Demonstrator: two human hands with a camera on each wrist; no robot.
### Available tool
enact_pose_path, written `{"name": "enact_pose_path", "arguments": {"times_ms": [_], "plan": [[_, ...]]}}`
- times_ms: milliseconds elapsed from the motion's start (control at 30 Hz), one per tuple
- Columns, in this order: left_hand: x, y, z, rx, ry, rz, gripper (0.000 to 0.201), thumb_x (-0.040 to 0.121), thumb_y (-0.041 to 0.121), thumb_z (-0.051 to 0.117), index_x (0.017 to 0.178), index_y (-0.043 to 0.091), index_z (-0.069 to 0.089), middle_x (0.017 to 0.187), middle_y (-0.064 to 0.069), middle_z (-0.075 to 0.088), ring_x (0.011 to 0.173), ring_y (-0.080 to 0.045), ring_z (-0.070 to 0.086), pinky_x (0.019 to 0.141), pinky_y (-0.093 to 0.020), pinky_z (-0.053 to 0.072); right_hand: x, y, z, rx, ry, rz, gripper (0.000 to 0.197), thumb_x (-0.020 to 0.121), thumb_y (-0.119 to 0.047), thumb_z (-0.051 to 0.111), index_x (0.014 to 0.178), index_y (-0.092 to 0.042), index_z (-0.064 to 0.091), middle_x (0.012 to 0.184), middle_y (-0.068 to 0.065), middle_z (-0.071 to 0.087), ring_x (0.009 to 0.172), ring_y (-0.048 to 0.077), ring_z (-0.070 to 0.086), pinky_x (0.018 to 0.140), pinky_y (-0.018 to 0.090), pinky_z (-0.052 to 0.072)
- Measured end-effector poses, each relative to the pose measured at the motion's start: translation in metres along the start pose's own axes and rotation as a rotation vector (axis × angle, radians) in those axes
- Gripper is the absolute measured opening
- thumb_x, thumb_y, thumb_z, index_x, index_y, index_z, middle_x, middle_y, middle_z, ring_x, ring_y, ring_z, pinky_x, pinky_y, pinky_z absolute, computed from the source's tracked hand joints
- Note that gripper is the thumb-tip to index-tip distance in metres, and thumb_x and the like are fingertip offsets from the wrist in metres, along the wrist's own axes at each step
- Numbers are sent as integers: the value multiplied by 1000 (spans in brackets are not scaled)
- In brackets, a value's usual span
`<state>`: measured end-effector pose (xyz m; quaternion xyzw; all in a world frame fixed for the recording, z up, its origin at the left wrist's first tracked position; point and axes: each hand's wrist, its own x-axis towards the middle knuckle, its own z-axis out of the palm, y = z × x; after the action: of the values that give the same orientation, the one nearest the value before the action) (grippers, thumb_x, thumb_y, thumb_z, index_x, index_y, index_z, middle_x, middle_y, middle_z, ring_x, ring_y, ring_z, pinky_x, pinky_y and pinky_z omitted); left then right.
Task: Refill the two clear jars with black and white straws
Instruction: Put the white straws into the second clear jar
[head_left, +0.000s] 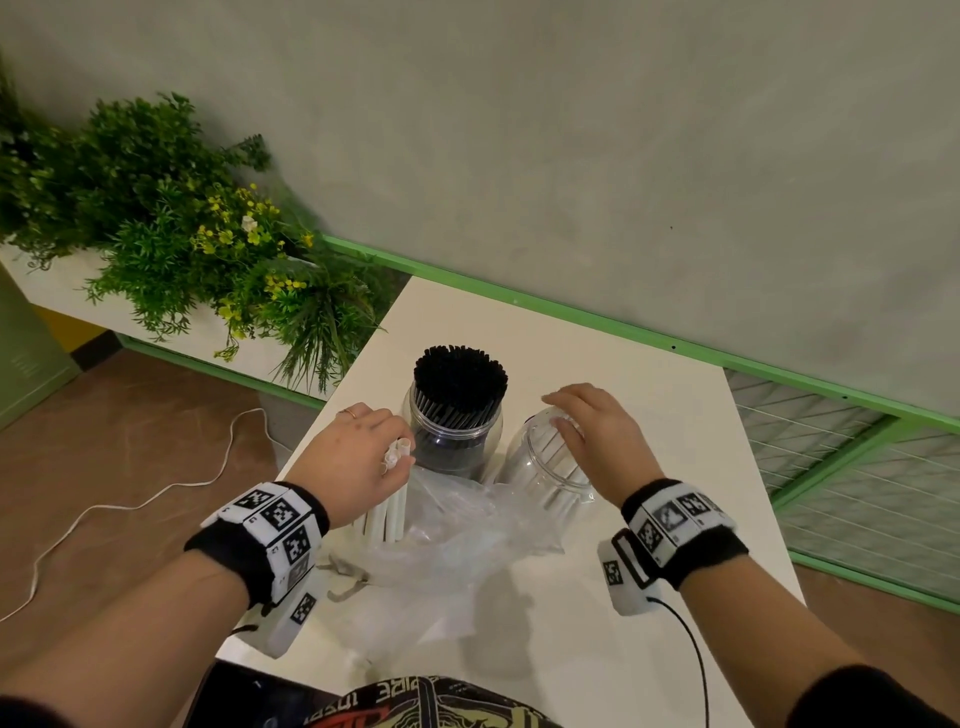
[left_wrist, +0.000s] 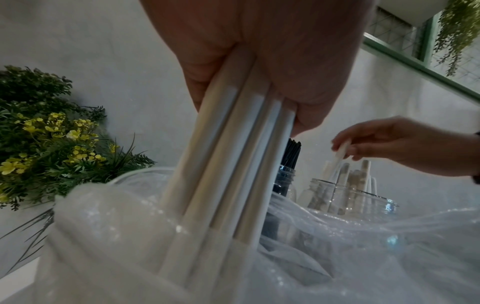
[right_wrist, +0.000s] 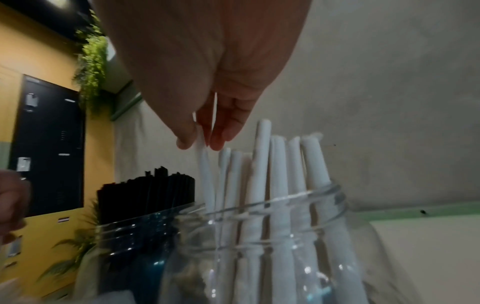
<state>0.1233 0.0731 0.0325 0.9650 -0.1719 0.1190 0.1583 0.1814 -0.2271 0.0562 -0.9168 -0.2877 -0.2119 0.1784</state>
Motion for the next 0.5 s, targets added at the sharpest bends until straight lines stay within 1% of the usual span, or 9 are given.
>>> {"name": "enact_pose_path", "arguments": {"times_ms": [33, 67, 133, 200, 267, 300, 400, 467, 500], "plan": [[0, 0, 0, 1, -1, 2, 32, 80, 43, 34, 88, 25, 59, 82, 13, 58, 81, -14, 50, 76, -21, 27, 6, 1, 2, 32, 1, 30, 19, 87, -2, 64, 104, -7, 69, 101, 7, 66, 89, 26, 62, 80, 41, 55], [-1, 0, 0, -2, 0, 4, 32, 81, 43, 34, 88, 25, 59, 82, 13, 58, 81, -14, 50, 76, -21, 27, 11, 3, 3, 67, 3, 74, 16, 88, -3, 63, 102, -7, 69, 98, 7, 67, 87, 25, 63, 78, 42, 55], [-1, 0, 0, -5, 1, 2, 31, 81, 43, 34, 89, 26, 59, 83, 13, 58, 82, -14, 50, 76, -21, 27, 24, 6, 0, 126, 15, 211, 19, 91, -8, 59, 110, -8, 64, 96, 6, 66, 86, 21, 60, 81, 39, 51], [-1, 0, -1, -7, -1, -1, 32, 80, 43, 34, 89, 26, 59, 84, 13, 58, 82, -14, 49, 76, -20, 26, 36, 11, -4, 169, 54, 320, 20, 92, -14, 59, 111, -10, 54, 93, 4, 64, 84, 19, 59, 78, 35, 49], [-2, 0, -1, -7, 2, 0, 32, 80, 43, 34, 89, 25, 59, 83, 13, 58, 81, -14, 49, 75, -20, 25, 43, 18, -4, 145, 60, 351, 17, 91, -19, 61, 103, -13, 50, 91, 5, 65, 84, 21, 60, 75, 37, 49], [-2, 0, -1, -7, 3, 1, 32, 80, 43, 34, 89, 25, 59, 83, 13, 57, 81, -14, 48, 75, -20, 24, 45, 21, -2, 111, 28, 365, 16, 91, -21, 62, 98, -13, 51, 91, 6, 64, 84, 22, 59, 75, 37, 48], [-1, 0, -1, -5, 7, -2, 34, 80, 45, 33, 90, 26, 59, 84, 14, 57, 80, -11, 44, 72, -18, 21, 40, 26, 7, 32, -59, 388, 16, 89, -27, 65, 89, -13, 58, 86, 7, 62, 84, 26, 58, 77, 40, 47], [-1, 0, -1, -8, 3, -7, 35, 79, 46, 31, 90, 27, 58, 85, 15, 56, 80, -9, 39, 74, -18, 23, 30, 29, 13, 30, -48, 360, 17, 91, -30, 62, 88, -13, 62, 84, 4, 63, 89, 26, 57, 79, 41, 46], [-2, 0, -1, -12, 3, -7, 35, 79, 46, 31, 90, 26, 58, 85, 15, 56, 80, -8, 39, 75, -19, 24, 23, 32, 15, 38, -43, 339, 21, 92, -34, 57, 91, -14, 64, 88, 2, 65, 95, 26, 56, 82, 42, 46]]}}
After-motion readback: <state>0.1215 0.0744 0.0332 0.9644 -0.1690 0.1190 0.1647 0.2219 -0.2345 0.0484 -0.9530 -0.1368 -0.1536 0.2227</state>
